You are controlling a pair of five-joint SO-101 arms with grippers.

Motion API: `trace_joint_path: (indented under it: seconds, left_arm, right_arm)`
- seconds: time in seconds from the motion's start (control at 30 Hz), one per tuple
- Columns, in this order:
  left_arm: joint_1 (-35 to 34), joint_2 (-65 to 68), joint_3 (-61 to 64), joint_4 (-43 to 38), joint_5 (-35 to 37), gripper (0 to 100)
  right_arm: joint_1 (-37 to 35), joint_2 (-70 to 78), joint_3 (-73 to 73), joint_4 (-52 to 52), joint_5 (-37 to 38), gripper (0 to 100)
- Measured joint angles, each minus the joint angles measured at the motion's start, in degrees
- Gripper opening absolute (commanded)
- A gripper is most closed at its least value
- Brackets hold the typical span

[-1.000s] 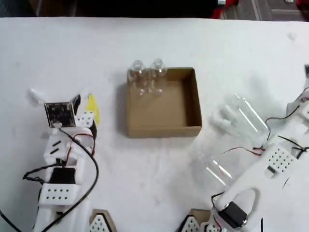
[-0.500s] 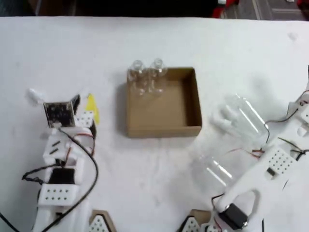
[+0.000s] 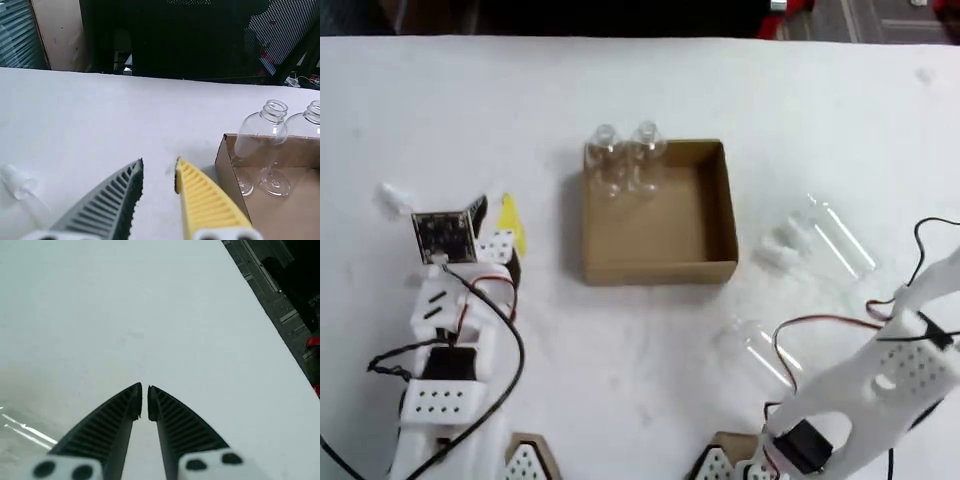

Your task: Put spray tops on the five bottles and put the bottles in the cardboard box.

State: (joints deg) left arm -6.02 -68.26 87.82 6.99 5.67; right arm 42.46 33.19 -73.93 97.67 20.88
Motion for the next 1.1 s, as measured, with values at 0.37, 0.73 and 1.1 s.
trace_joint_path:
  seconds: [0.37, 0.73, 1.1]
  left_arm:
    - [0.0, 0.0, 0.0, 0.0, 0.0, 10]
    - [0.0, 0.0, 0.0, 0.0, 0.0, 10]
    - [0.0, 0.0, 0.0, 0.0, 0.0, 10]
  right_arm:
    - [-10.4, -52.2, 54.7, -0.4, 3.1, 1.6]
    - [-26.7, -108.3, 113.1, -15.7, 3.5, 1.8]
    - [-28.4, -134.5, 144.4, -24.1, 3.6, 1.9]
